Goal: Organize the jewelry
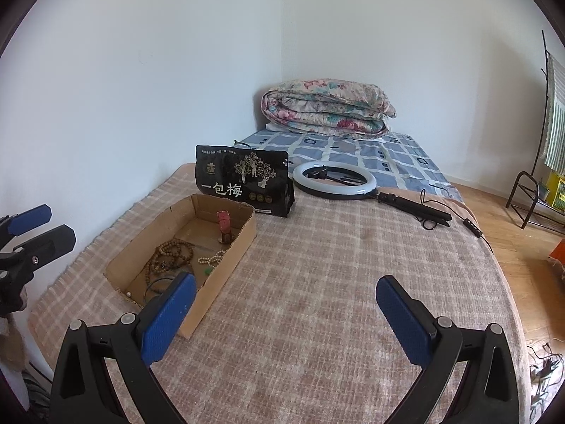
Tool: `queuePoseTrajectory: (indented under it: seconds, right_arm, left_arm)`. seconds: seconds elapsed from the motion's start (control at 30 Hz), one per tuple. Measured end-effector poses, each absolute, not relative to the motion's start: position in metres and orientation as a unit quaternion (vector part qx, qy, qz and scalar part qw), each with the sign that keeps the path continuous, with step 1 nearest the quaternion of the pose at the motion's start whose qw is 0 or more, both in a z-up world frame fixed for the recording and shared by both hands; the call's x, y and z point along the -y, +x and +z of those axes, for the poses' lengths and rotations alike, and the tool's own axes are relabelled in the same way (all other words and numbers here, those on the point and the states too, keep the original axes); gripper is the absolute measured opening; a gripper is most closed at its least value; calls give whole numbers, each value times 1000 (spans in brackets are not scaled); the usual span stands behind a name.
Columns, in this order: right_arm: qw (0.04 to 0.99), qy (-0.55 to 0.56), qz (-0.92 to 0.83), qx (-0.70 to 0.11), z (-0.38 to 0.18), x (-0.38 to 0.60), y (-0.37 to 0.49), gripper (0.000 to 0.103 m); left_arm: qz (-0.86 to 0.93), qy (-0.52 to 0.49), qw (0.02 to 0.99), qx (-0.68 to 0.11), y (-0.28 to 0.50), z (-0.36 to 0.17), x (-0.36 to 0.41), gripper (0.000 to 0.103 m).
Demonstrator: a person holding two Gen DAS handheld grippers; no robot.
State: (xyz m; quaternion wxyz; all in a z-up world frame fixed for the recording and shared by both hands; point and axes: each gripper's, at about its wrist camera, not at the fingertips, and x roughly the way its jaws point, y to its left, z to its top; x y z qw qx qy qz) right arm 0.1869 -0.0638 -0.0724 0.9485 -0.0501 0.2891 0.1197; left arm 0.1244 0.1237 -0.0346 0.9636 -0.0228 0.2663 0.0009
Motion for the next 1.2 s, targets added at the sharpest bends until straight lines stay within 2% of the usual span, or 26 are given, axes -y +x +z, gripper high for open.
queuePoseTrajectory:
  seconds: [1.2]
  right_arm:
    - [946,-46,115,-300,-78,66,187,103]
  left_arm:
    - [31,7,956,-292,133,-43,-117,103]
